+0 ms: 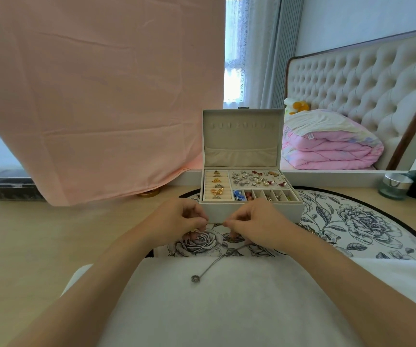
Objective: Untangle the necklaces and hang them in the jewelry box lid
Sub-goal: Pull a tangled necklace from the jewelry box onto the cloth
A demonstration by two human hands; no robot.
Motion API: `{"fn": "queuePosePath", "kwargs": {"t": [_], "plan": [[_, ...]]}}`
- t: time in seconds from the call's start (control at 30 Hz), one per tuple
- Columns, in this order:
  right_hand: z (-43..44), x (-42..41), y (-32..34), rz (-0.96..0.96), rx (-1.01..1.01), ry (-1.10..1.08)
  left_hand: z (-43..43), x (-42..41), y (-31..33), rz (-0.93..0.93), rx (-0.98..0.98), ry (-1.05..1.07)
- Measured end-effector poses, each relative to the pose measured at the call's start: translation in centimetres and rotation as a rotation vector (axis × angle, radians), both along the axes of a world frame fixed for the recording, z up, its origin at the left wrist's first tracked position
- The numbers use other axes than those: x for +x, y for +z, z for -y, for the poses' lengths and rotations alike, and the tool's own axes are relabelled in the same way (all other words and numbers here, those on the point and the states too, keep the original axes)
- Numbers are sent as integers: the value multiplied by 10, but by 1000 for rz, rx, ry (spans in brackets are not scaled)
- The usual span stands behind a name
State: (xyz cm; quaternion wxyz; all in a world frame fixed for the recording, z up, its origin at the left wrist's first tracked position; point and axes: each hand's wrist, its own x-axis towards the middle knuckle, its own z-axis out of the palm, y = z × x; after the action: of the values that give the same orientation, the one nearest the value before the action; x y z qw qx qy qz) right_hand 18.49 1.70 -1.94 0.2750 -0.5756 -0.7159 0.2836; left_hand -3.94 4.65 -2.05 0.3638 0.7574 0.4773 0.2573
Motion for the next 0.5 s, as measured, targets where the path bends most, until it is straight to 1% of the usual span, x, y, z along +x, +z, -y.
{"fn": "queuePosePath", "kwargs": {"t": [0.07,0.17,0.23,0.4,0.5], "plan": [[1,-3,-1,-2,10,31,4,5,2,30,32,-30],[2,-9,0,-166,-33,32,10,12,7,29,28,-73],[3,-11,2,-228,-34,24,12,15,9,12,19,-84],[6,-6,6,-281,-124,64,13,15,8,7,23,-117],[7,-4,6,-285,-151,104,11,14,7,45,33,-140]]}}
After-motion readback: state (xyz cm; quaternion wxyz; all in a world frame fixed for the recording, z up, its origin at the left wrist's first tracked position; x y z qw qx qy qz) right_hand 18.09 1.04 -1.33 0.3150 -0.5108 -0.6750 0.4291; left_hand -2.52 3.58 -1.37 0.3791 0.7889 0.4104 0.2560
